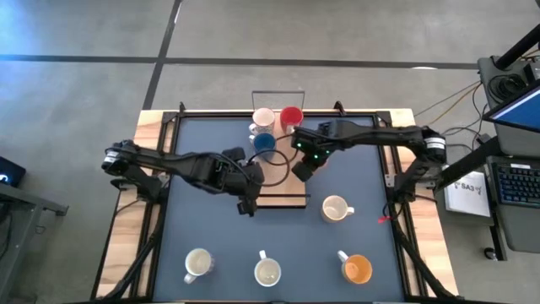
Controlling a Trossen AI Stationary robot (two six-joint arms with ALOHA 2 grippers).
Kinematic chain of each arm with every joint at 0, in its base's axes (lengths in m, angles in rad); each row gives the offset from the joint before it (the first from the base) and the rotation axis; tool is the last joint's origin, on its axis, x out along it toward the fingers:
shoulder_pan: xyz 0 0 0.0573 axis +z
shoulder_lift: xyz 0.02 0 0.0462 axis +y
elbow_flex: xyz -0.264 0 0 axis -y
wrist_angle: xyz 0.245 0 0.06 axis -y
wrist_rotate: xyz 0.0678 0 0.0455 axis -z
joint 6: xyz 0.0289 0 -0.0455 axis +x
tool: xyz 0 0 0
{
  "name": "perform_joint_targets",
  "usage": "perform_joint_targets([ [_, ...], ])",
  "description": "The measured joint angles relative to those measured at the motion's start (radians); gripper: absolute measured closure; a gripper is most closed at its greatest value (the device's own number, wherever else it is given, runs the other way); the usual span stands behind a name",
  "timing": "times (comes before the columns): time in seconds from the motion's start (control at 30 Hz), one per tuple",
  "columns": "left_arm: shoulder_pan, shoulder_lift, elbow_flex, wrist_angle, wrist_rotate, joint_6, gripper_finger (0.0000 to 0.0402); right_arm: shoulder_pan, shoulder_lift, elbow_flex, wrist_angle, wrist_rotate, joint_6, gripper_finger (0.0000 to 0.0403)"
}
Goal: Place coffee mugs
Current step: Put the orange mug on the shelf
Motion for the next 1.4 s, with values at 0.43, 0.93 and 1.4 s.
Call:
perform_joint_targets([
  [0.43,-0.014,-0.001,-0.004,-0.033,-0.024,0.003,0.0365,-0.012,0.074,0.082,0.011,0.001,-0.011,0.039],
  [0.93,-0.015,-0.002,-0.006,-0.038,-0.026,0.003,0.0365,-0.031,0.086,0.082,0.112,0.005,-0.189,0.0337],
  [1.4,-0.015,-0.002,-0.012,-0.042,-0.026,-0.005,0.0365,-0.032,0.014,0.089,-0.075,0.005,-0.502,0.0318],
])
